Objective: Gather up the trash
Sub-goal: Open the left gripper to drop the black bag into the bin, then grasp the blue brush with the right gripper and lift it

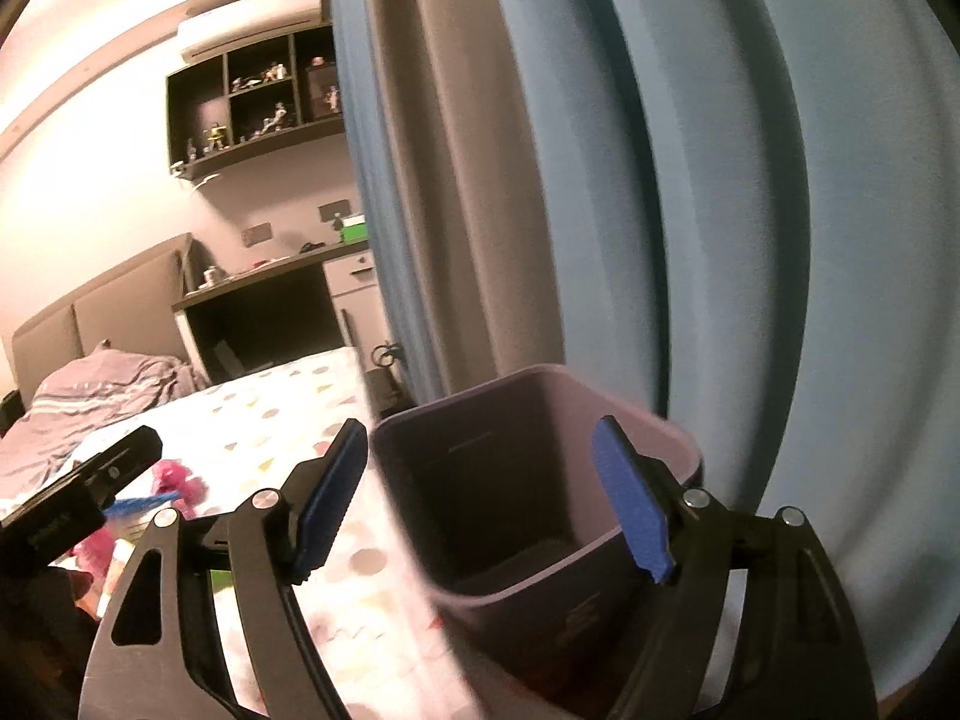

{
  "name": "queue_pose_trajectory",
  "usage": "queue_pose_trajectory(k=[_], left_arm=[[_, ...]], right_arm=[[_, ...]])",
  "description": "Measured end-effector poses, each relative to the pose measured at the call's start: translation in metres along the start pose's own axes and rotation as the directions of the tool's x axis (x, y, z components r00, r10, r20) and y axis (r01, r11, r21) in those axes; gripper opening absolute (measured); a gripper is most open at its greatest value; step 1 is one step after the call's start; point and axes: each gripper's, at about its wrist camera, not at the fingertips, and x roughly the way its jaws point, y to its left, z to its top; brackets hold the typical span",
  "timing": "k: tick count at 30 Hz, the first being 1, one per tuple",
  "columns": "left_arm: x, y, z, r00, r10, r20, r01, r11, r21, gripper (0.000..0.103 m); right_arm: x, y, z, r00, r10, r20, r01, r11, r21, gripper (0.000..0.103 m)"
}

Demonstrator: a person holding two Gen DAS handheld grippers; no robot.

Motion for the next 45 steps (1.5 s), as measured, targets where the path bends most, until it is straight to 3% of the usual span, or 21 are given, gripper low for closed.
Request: queue_pose_trajectory(k=[8,12,17,21,28,33,42,45], left_arm=[[-0.051,0.057,-0.012,0.992,0.127,0.007,-0.127,0.992,-0.023,0.098],[-0.071,0.089,-0.02,0.99,0.137,-0.014,-0.138,0.988,-0.068,0.098],[-0.101,0.121,-0.025,0.982,0.188,0.015,-0.185,0.977,-0.109,0.098],[-0.12,0.15,-0.026,0.964,0.265,0.034,-0.258,0.956,-0.137,0.098],[-0.146,0.206,-0.034,0.914,0.404,0.033,-0.39,0.899,-0.2,0.098],[-0.157,0.236,-0.037,0.895,0.445,0.024,-0.425,0.868,-0.258,0.098],[-0.154,0.261,-0.042,0.9,0.435,-0.003,-0.419,0.865,-0.275,0.098],[-0.151,0.263,-0.043,0.911,0.412,-0.008,-0.398,0.876,-0.273,0.098]], right_arm=[[-0.013,0.043,-0.019,0.996,0.085,-0.03,-0.086,0.996,-0.026,0.075],[-0.018,0.067,-0.029,0.992,0.12,-0.044,-0.122,0.991,-0.047,0.075],[-0.019,0.1,-0.041,0.983,0.167,-0.079,-0.175,0.979,-0.102,0.075],[-0.018,0.131,-0.047,0.969,0.22,-0.108,-0.235,0.961,-0.148,0.075],[-0.014,0.2,-0.065,0.928,0.333,-0.166,-0.366,0.896,-0.252,0.075],[-0.004,0.243,-0.073,0.897,0.383,-0.22,-0.436,0.848,-0.301,0.072],[0.019,0.304,-0.076,0.888,0.387,-0.247,-0.458,0.78,-0.426,0.065],[0.027,0.317,-0.076,0.892,0.376,-0.253,-0.452,0.766,-0.456,0.054]])
